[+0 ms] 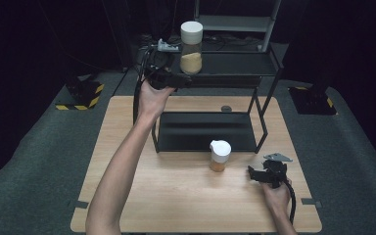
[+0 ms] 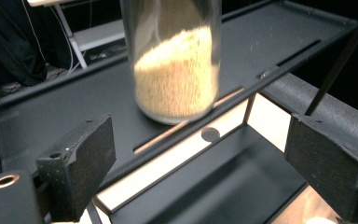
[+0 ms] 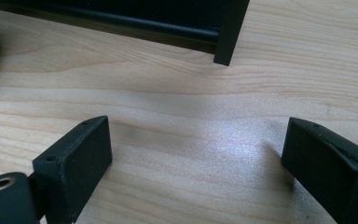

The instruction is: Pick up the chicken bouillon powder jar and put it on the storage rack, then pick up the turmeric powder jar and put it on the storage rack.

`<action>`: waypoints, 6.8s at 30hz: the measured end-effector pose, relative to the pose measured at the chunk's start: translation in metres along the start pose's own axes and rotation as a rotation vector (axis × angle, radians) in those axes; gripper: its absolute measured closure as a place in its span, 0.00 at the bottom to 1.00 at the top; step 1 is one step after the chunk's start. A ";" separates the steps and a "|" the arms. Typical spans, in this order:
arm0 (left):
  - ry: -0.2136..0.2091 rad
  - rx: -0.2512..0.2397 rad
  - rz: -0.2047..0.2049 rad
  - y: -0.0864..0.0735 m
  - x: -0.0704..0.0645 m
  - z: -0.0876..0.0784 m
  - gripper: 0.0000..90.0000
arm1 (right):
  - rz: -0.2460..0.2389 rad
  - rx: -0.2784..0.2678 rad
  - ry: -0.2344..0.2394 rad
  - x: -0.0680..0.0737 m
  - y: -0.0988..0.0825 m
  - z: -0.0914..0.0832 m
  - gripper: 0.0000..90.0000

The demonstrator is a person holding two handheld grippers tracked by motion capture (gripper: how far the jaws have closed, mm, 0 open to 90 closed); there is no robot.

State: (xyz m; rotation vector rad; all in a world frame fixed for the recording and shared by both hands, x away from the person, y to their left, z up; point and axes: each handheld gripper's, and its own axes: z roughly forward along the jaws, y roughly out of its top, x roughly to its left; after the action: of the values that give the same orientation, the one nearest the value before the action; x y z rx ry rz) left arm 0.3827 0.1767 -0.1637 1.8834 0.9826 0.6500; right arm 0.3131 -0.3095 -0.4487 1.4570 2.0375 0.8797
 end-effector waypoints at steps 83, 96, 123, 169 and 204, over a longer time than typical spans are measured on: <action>-0.123 0.135 -0.044 -0.162 -0.010 0.054 0.11 | -0.001 -0.001 0.000 0.000 0.000 0.000 0.08; -0.113 0.133 -0.100 -0.191 -0.010 0.064 0.11 | -0.001 -0.001 0.000 0.000 0.000 0.000 0.08; -0.028 0.201 -0.135 -0.252 -0.038 0.101 0.08 | 0.000 -0.001 0.000 0.000 0.000 0.000 0.08; 0.026 0.267 -0.073 -0.260 -0.056 0.120 0.08 | -0.133 0.012 0.196 0.018 0.021 -0.004 0.06; 0.026 0.265 -0.075 -0.260 -0.056 0.121 0.08 | -0.154 -0.121 0.381 0.050 0.052 0.021 0.27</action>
State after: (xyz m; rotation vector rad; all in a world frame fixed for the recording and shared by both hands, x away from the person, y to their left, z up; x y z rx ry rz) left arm 0.3462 0.1491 -0.4521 2.0601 1.1983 0.5205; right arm 0.3454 -0.2458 -0.4252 1.1148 2.2819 1.2669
